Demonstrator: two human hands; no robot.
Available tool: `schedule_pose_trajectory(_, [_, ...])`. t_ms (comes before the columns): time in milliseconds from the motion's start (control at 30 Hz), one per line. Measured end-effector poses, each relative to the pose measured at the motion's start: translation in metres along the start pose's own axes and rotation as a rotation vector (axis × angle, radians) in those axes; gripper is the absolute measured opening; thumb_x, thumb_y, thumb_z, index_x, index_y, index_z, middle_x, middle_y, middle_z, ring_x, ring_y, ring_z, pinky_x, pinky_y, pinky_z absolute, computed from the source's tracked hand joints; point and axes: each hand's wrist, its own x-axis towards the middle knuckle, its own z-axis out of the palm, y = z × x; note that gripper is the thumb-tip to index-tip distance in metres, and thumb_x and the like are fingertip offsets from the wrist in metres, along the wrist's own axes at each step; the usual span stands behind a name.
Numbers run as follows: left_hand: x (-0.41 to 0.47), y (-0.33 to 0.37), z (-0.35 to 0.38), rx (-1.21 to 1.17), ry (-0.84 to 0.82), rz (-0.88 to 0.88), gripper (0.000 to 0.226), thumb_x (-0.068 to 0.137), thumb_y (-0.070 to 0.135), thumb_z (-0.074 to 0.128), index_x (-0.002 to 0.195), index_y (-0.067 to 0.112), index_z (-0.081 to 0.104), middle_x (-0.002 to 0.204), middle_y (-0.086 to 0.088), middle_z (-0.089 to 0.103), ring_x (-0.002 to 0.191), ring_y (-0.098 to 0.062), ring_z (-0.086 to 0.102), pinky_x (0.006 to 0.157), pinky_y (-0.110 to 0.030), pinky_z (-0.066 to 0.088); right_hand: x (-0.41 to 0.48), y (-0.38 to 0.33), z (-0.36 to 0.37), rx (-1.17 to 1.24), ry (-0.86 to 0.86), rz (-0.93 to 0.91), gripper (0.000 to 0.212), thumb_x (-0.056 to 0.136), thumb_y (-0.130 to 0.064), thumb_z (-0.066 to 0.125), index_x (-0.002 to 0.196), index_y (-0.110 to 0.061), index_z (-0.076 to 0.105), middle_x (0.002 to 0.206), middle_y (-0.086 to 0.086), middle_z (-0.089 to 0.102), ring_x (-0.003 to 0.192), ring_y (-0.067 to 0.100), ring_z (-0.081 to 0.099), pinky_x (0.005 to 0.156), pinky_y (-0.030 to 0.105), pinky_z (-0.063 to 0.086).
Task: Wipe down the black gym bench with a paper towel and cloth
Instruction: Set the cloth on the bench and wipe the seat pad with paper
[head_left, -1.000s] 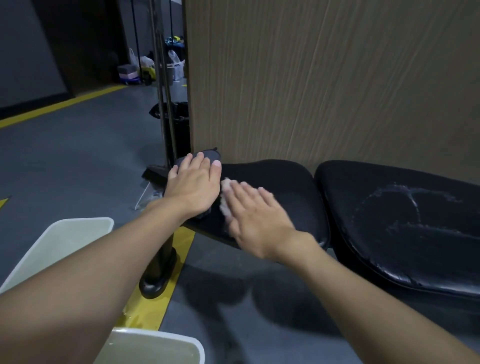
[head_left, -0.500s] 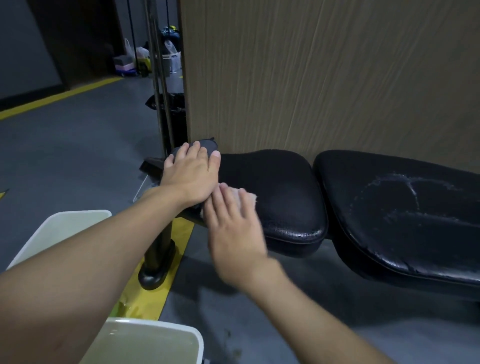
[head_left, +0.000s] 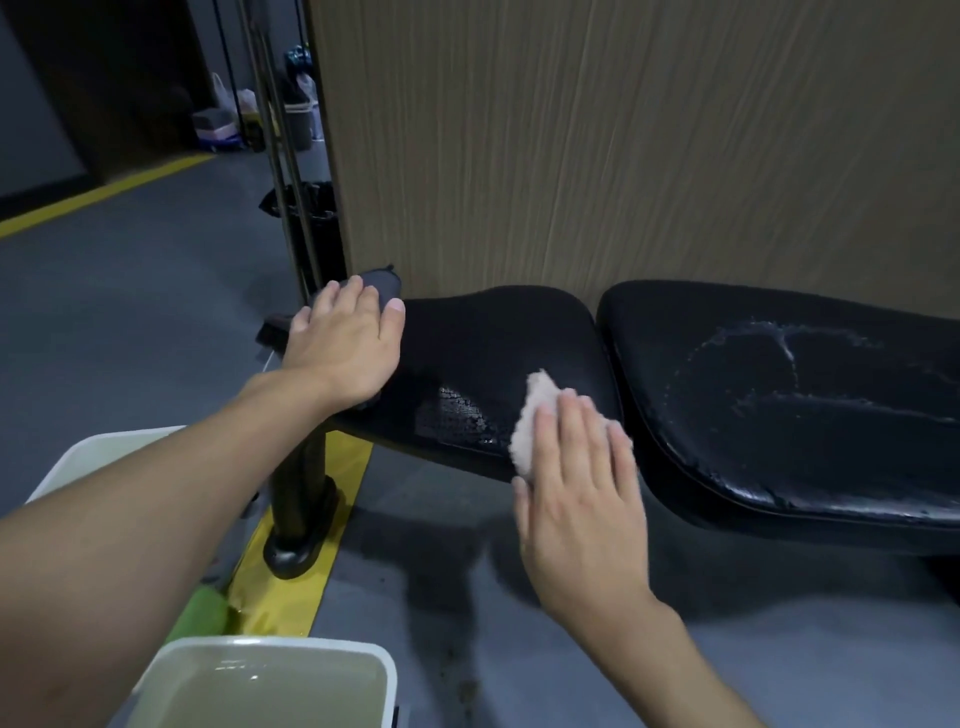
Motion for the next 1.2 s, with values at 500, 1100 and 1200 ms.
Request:
schedule_pose_trajectory(500, [0.007, 0.012, -0.019, 0.271, -0.171, 0.007, 0.056, 0.091, 0.069, 0.024, 0.143, 0.05, 0.031, 0.161, -0.001, 0.012, 0.147, -0.034, 0.007, 0.103, -0.068, 0.024, 0.079, -0.003, -0.018, 0.085, -0.421, 0.401, 0.089, 0.099, -0.06, 0.023, 0.152, 0.009, 0.001, 0.157, 0.037, 0.007, 0.147, 0.046, 0.013, 0.114, 0.052, 0.023])
schedule_pose_trajectory(1100, [0.027, 0.009, -0.014, -0.074, -0.367, -0.464, 0.099, 0.08, 0.076, 0.047, 0.152, 0.04, -0.011, 0.163, -0.009, -0.008, 0.142, -0.046, 0.019, 0.112, -0.055, 0.027, 0.183, 0.041, 0.022, 0.111, -0.578, 0.216, 0.092, 0.09, -0.063, 0.005, 0.151, 0.003, 0.021, 0.155, 0.029, 0.024, 0.144, 0.042, 0.021, 0.117, 0.052, 0.02])
schedule_pose_trajectory(1200, [0.032, 0.011, -0.021, -0.123, -0.443, -0.471, 0.09, 0.088, 0.07, 0.041, 0.151, 0.039, -0.014, 0.162, -0.011, -0.012, 0.143, -0.048, 0.014, 0.115, -0.052, 0.021, 0.211, 0.052, 0.03, 0.152, -0.736, 0.185, 0.077, 0.099, -0.059, 0.017, 0.156, -0.007, 0.008, 0.163, 0.018, 0.007, 0.151, 0.032, -0.001, 0.122, 0.046, 0.001])
